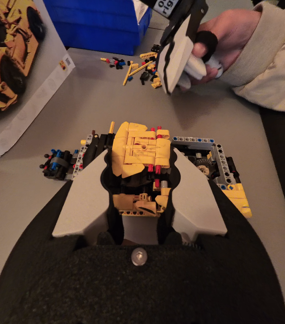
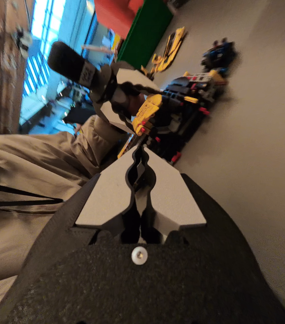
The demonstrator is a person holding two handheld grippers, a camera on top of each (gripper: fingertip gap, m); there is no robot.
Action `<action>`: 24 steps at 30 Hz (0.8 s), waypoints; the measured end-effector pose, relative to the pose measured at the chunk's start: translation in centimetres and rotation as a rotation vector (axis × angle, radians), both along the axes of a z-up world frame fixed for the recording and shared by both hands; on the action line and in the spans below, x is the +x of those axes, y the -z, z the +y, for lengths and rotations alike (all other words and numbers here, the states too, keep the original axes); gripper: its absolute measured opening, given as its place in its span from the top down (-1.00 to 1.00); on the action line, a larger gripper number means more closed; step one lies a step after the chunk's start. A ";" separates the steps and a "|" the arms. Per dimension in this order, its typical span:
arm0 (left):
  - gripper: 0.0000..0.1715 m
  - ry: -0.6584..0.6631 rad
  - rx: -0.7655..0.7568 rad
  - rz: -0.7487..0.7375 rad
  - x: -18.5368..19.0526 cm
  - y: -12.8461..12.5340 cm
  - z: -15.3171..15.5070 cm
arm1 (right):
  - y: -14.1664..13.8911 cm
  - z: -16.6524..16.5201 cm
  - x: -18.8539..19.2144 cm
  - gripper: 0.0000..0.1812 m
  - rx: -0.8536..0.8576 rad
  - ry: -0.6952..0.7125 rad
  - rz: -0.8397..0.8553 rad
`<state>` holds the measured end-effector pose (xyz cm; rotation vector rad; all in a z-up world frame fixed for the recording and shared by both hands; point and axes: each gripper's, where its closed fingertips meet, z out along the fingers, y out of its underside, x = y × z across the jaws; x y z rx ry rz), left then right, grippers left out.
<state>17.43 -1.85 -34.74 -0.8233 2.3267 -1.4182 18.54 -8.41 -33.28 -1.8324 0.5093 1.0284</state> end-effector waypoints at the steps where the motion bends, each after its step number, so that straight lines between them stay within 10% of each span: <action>1: 0.24 0.009 -0.004 0.000 -0.1 0.0 -0.2 | 0.5 0.9 -0.6 1.00 -0.024 -0.019 -0.037; 8: 0.24 0.008 0.042 -0.022 -0.7 -0.1 -0.6 | 1.6 4.0 -1.9 0.70 -0.015 -0.076 0.254; 24: 0.23 0.002 0.047 -0.026 -0.6 -0.1 -0.5 | 0.7 4.9 -2.2 0.98 0.026 -0.074 0.347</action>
